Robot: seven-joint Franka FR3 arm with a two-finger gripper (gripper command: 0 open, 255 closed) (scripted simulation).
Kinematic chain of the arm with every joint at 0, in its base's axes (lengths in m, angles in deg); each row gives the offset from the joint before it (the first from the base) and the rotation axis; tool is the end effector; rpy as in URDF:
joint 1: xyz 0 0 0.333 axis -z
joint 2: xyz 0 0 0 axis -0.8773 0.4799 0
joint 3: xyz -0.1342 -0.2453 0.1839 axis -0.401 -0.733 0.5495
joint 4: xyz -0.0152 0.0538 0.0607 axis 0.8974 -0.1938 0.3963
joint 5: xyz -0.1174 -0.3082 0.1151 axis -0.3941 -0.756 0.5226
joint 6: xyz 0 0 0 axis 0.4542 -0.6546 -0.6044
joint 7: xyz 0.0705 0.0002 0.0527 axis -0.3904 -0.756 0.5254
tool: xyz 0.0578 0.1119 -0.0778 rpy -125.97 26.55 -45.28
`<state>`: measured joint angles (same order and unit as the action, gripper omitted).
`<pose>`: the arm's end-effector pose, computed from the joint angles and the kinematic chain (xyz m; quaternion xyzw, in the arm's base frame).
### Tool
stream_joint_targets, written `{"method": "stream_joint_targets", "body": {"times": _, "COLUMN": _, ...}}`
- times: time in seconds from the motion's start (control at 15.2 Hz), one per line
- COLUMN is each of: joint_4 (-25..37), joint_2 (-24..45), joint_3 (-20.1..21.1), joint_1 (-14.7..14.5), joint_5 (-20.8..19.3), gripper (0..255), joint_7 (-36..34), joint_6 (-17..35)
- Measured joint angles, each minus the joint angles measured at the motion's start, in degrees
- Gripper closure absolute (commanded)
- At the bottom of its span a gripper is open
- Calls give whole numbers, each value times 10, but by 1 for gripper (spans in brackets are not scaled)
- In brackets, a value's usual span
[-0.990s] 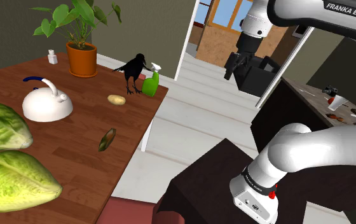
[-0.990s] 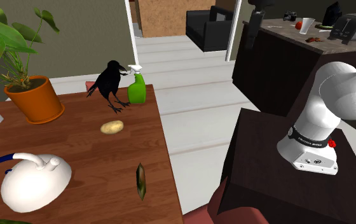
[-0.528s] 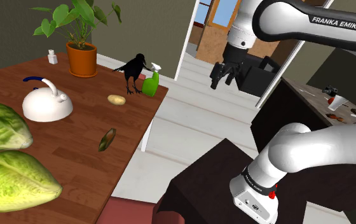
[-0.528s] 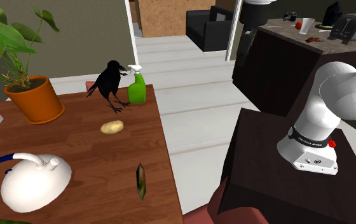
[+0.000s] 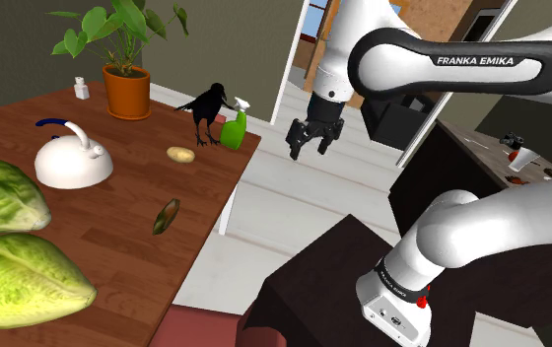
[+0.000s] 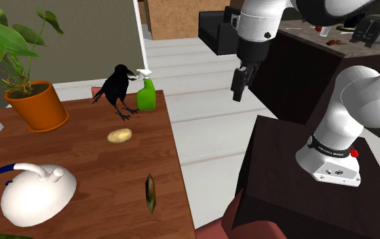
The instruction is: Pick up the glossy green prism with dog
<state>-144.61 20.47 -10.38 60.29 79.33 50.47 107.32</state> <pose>0.2892 0.1226 0.4771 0.9936 -0.1068 0.0095 0.0364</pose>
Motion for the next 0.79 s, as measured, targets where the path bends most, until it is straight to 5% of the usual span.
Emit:
{"method": "stream_joint_targets", "body": {"times": 0.4, "joint_4": 10, "joint_2": 90, "joint_3": 73, "joint_1": 2, "joint_5": 22, "gripper": 0, "joint_7": -106, "joint_6": 88}}
{"method": "stream_joint_targets", "body": {"times": 0.79, "joint_4": 51, "joint_2": 214, "joint_3": 145, "joint_1": 20, "joint_5": -1, "gripper": 0, "joint_7": -226, "joint_6": 174}}
